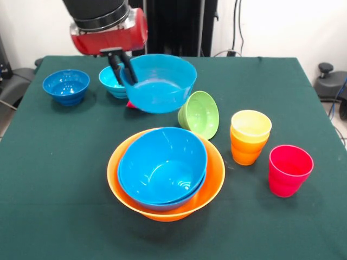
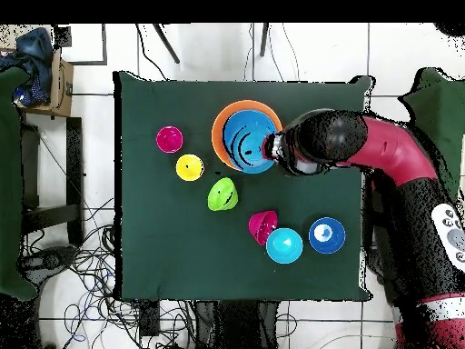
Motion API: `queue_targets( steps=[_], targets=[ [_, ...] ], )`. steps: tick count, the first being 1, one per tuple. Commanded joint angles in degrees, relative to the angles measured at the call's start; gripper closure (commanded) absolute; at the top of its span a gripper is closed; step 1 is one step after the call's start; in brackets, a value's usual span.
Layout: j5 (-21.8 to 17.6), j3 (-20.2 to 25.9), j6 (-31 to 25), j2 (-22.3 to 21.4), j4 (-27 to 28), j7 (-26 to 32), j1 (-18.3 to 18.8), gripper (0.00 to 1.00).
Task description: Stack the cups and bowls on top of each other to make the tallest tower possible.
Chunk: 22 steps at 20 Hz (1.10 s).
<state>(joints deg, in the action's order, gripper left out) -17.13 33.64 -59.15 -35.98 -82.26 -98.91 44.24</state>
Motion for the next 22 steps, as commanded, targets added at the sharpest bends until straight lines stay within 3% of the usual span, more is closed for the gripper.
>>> queue_targets(
  steps=[1, 10, 22],
  targets=[
    [-4.3, 1.08, -5.08, 6.66, 7.47, 12.06, -2.01, 1.0],
    [-4.18, 0.68, -2.35, 6.7, 7.2, 9.13, -3.02, 1.0],
    [-4.55, -0.09, -2.0, 9.12, 11.45, 7.82, -4.49, 1.0]
  ],
)
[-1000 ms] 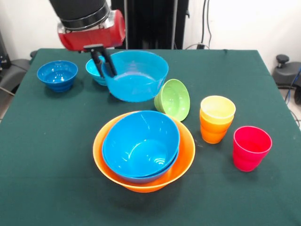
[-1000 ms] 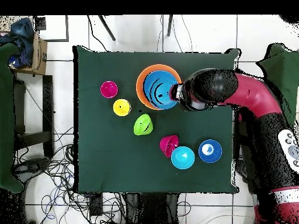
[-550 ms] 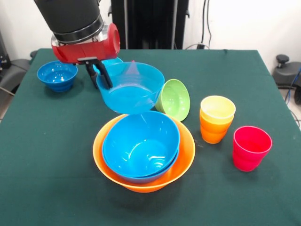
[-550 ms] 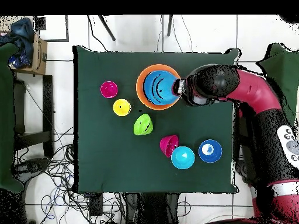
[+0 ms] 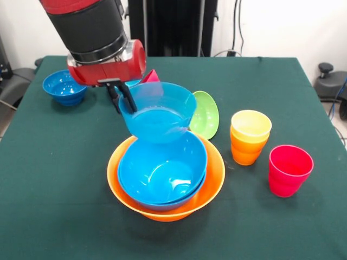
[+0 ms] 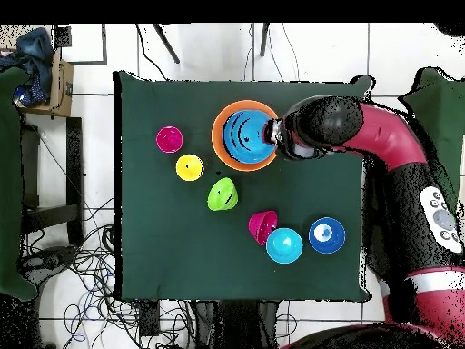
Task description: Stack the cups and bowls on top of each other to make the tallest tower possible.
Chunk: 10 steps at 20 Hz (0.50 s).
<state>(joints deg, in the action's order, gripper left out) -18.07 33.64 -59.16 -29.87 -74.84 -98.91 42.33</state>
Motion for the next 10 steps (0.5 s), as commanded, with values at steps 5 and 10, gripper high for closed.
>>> queue_targets(
  steps=[5, 10],
  targets=[
    [-3.55, -0.09, -1.2, 3.47, 4.66, 7.5, -2.81, 1.0],
    [-3.35, -0.09, -1.77, 4.13, 6.16, 7.29, -3.08, 1.0]
  ],
)
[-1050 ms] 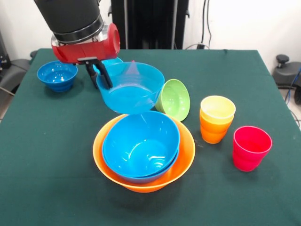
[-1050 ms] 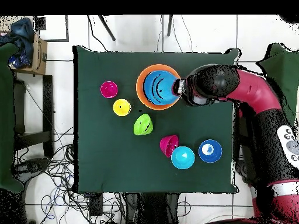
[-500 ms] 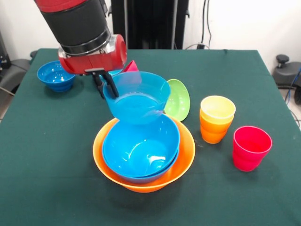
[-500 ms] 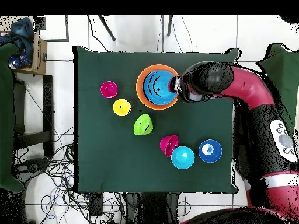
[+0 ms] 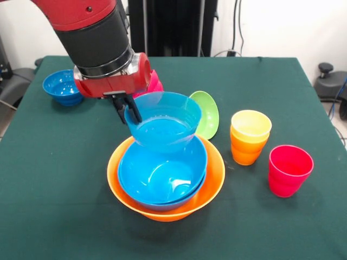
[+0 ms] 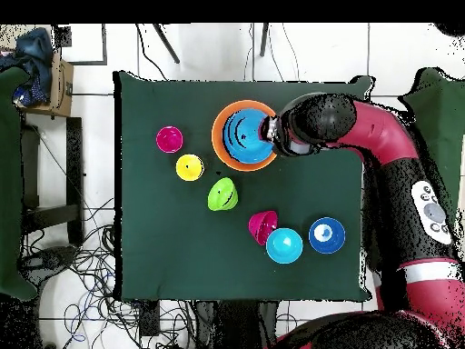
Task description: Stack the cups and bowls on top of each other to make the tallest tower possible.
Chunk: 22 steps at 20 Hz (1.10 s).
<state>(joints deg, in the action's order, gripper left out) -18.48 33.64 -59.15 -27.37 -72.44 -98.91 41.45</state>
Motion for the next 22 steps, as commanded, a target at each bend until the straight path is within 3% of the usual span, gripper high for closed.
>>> queue_targets(
  steps=[1, 22],
  targets=[
    [-2.99, -0.15, -1.72, 1.83, 3.99, 7.2, -2.27, 1.0],
    [-3.12, -0.69, -2.61, 4.5, 9.68, 5.75, -4.14, 1.0]
  ],
)
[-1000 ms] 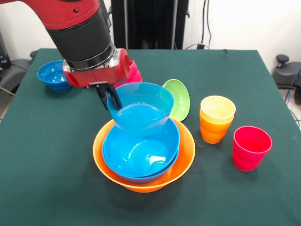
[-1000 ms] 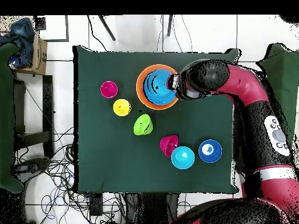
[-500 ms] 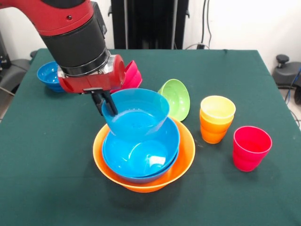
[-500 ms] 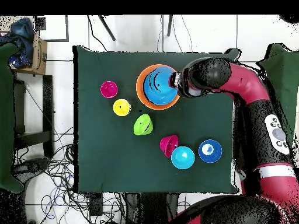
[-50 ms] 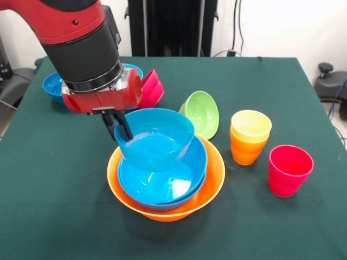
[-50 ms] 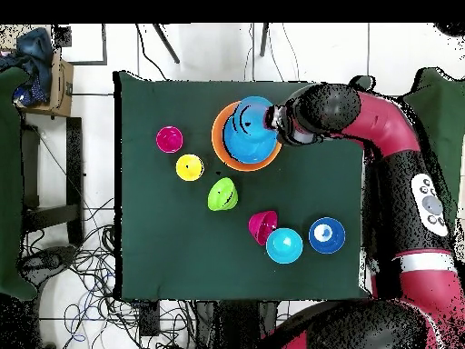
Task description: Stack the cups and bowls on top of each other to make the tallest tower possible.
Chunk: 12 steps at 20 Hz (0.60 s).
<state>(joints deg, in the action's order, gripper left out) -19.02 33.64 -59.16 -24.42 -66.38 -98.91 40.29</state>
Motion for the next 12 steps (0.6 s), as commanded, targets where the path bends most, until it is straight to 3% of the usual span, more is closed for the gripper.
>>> queue_targets(
  steps=[1, 10, 11, 12],
  targets=[
    [-2.54, -0.74, -2.57, 1.54, 3.62, 5.7, -3.02, 1.0],
    [-1.73, -0.74, -1.85, 0.0, 0.87, 5.56, -2.44, 1.0],
    [-1.41, -0.59, -1.13, -0.07, 0.45, 5.06, -2.25, 0.0],
    [-1.58, -0.65, -0.79, -0.24, 0.32, 5.04, -2.27, 0.0]
  ],
)
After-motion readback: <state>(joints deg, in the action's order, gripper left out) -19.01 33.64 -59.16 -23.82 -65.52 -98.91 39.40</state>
